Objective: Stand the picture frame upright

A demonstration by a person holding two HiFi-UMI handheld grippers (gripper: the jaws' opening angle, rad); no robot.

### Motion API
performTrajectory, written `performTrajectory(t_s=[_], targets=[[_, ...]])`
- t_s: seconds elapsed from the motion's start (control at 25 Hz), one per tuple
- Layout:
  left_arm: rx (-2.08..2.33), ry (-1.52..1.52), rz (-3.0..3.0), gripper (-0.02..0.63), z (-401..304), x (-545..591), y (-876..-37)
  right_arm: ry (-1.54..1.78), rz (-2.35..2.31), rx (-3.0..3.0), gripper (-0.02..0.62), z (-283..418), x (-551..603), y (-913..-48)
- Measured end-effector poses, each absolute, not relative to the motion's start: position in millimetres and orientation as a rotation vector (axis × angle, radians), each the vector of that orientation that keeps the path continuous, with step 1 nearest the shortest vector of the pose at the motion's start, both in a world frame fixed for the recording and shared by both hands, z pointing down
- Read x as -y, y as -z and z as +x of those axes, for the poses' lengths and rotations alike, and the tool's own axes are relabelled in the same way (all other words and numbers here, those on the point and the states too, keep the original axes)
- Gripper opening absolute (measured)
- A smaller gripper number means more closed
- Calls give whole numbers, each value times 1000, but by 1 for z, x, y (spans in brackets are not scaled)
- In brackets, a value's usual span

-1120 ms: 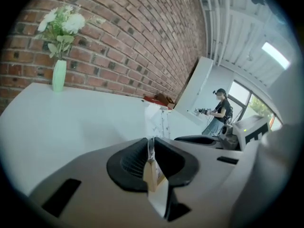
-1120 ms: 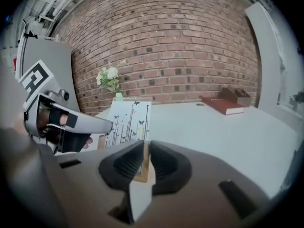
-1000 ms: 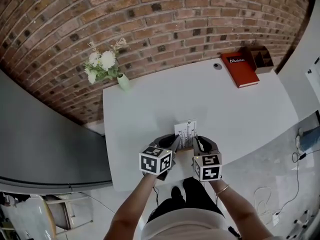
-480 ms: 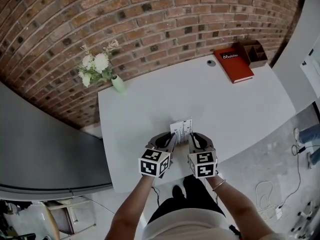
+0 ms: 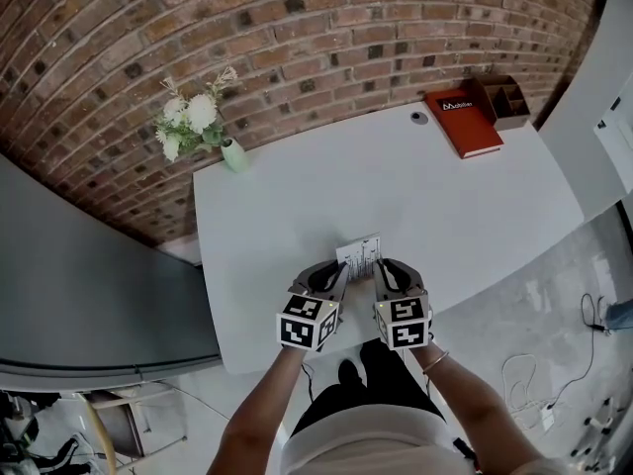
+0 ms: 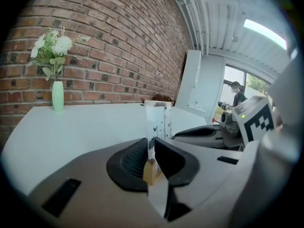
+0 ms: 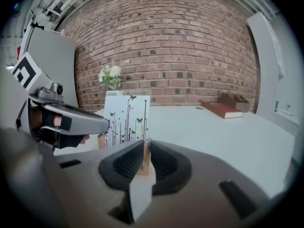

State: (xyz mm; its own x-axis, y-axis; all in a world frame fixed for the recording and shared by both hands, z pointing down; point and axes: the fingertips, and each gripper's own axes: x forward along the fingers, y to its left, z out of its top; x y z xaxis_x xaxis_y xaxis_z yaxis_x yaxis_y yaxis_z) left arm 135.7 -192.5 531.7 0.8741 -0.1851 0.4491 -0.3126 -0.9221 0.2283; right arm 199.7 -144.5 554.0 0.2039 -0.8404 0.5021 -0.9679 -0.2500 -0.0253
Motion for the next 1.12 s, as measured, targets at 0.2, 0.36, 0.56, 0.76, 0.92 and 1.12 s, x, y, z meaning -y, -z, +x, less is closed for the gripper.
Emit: performTrajectory(t_s=[0.2, 0.36, 0.56, 0.76, 0.92, 1.12], targets=[[370, -631, 2760, 37, 132, 187, -533, -612, 2184, 1703, 48, 198, 142, -555], [368, -643, 2773, 38, 131, 183, -533, -615, 2181, 1705, 48, 196, 140, -556], [386, -656, 2779, 40, 131, 183, -535, -603, 2180, 1704, 48, 197, 140, -557], [407, -670, 2789, 44, 131, 183, -535, -618, 2185, 1713, 48, 197, 140, -558], [426, -667, 2783, 66, 129, 186, -534, -671, 2202, 1721, 48, 197, 140, -560], [469, -616, 2780, 89, 124, 191, -525, -655, 2226, 1733, 48, 198, 137, -553]])
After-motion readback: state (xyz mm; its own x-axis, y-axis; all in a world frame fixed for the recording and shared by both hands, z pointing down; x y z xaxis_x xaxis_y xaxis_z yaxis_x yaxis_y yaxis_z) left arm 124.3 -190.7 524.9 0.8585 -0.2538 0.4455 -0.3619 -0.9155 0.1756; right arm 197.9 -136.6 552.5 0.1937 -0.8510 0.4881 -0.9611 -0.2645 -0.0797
